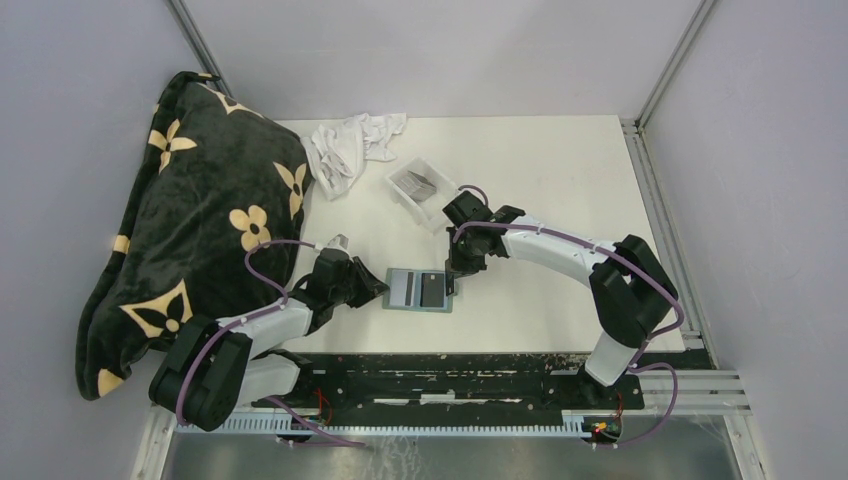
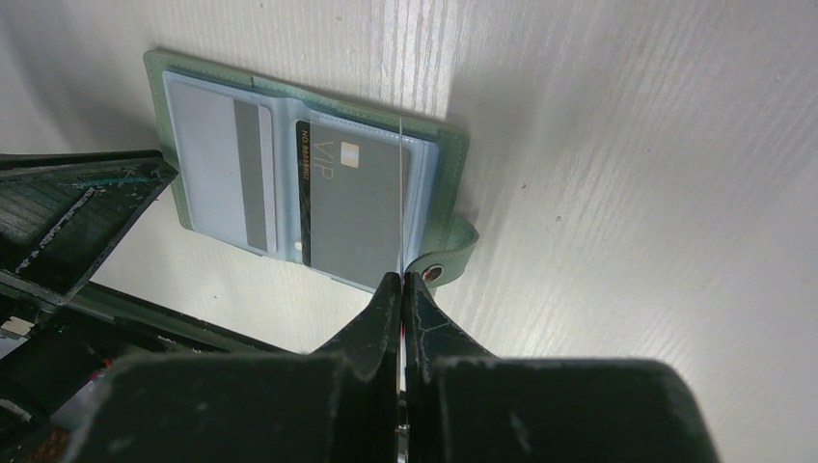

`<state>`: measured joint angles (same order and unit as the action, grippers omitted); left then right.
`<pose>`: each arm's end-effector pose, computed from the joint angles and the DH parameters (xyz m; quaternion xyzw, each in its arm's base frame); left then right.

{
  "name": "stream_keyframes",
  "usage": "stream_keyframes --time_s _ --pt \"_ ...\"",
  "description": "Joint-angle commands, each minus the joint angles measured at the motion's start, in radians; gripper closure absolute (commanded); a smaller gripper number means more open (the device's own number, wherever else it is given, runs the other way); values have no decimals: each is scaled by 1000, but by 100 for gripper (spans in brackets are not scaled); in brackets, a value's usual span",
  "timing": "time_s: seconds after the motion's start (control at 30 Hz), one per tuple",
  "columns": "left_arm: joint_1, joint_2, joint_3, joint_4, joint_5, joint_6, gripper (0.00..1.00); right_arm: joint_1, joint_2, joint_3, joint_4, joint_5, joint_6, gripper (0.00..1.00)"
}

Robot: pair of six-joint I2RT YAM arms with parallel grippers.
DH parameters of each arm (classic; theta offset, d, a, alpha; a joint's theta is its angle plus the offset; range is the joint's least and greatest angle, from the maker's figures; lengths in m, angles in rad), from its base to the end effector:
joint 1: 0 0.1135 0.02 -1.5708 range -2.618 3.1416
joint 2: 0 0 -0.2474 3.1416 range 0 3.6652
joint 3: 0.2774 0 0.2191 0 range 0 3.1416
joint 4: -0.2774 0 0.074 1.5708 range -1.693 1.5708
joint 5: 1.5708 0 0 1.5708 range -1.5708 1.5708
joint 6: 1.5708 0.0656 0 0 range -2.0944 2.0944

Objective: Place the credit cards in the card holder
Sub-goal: Turn over the card slot in the card holder.

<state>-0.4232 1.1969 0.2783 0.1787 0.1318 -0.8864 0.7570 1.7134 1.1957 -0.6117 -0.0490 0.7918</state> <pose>0.1860 -0.0932 0.1190 -0.1837 0.8947 -0.2931 0.2827 0.2359 0.2273 0.1801 0.0116 0.9754 0.1701 0.1397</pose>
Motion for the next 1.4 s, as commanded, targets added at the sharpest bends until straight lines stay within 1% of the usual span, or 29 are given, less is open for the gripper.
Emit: stream_keyframes --time_s 0.0,0.53,0.93,1.37 --pt "-7 -2 -22 -47 -21 -20 72 -1 5 -1 29 2 13 99" --pt "-8 -10 -24 -44 -20 -28 73 0 18 15 -8 43 -14 99" --pt "-7 -11 -28 -39 -17 -29 74 7 35 32 -12 34 -9 99" --pt "-8 8 -19 -39 -15 -20 74 6 -1 67 -55 69 -26 99"
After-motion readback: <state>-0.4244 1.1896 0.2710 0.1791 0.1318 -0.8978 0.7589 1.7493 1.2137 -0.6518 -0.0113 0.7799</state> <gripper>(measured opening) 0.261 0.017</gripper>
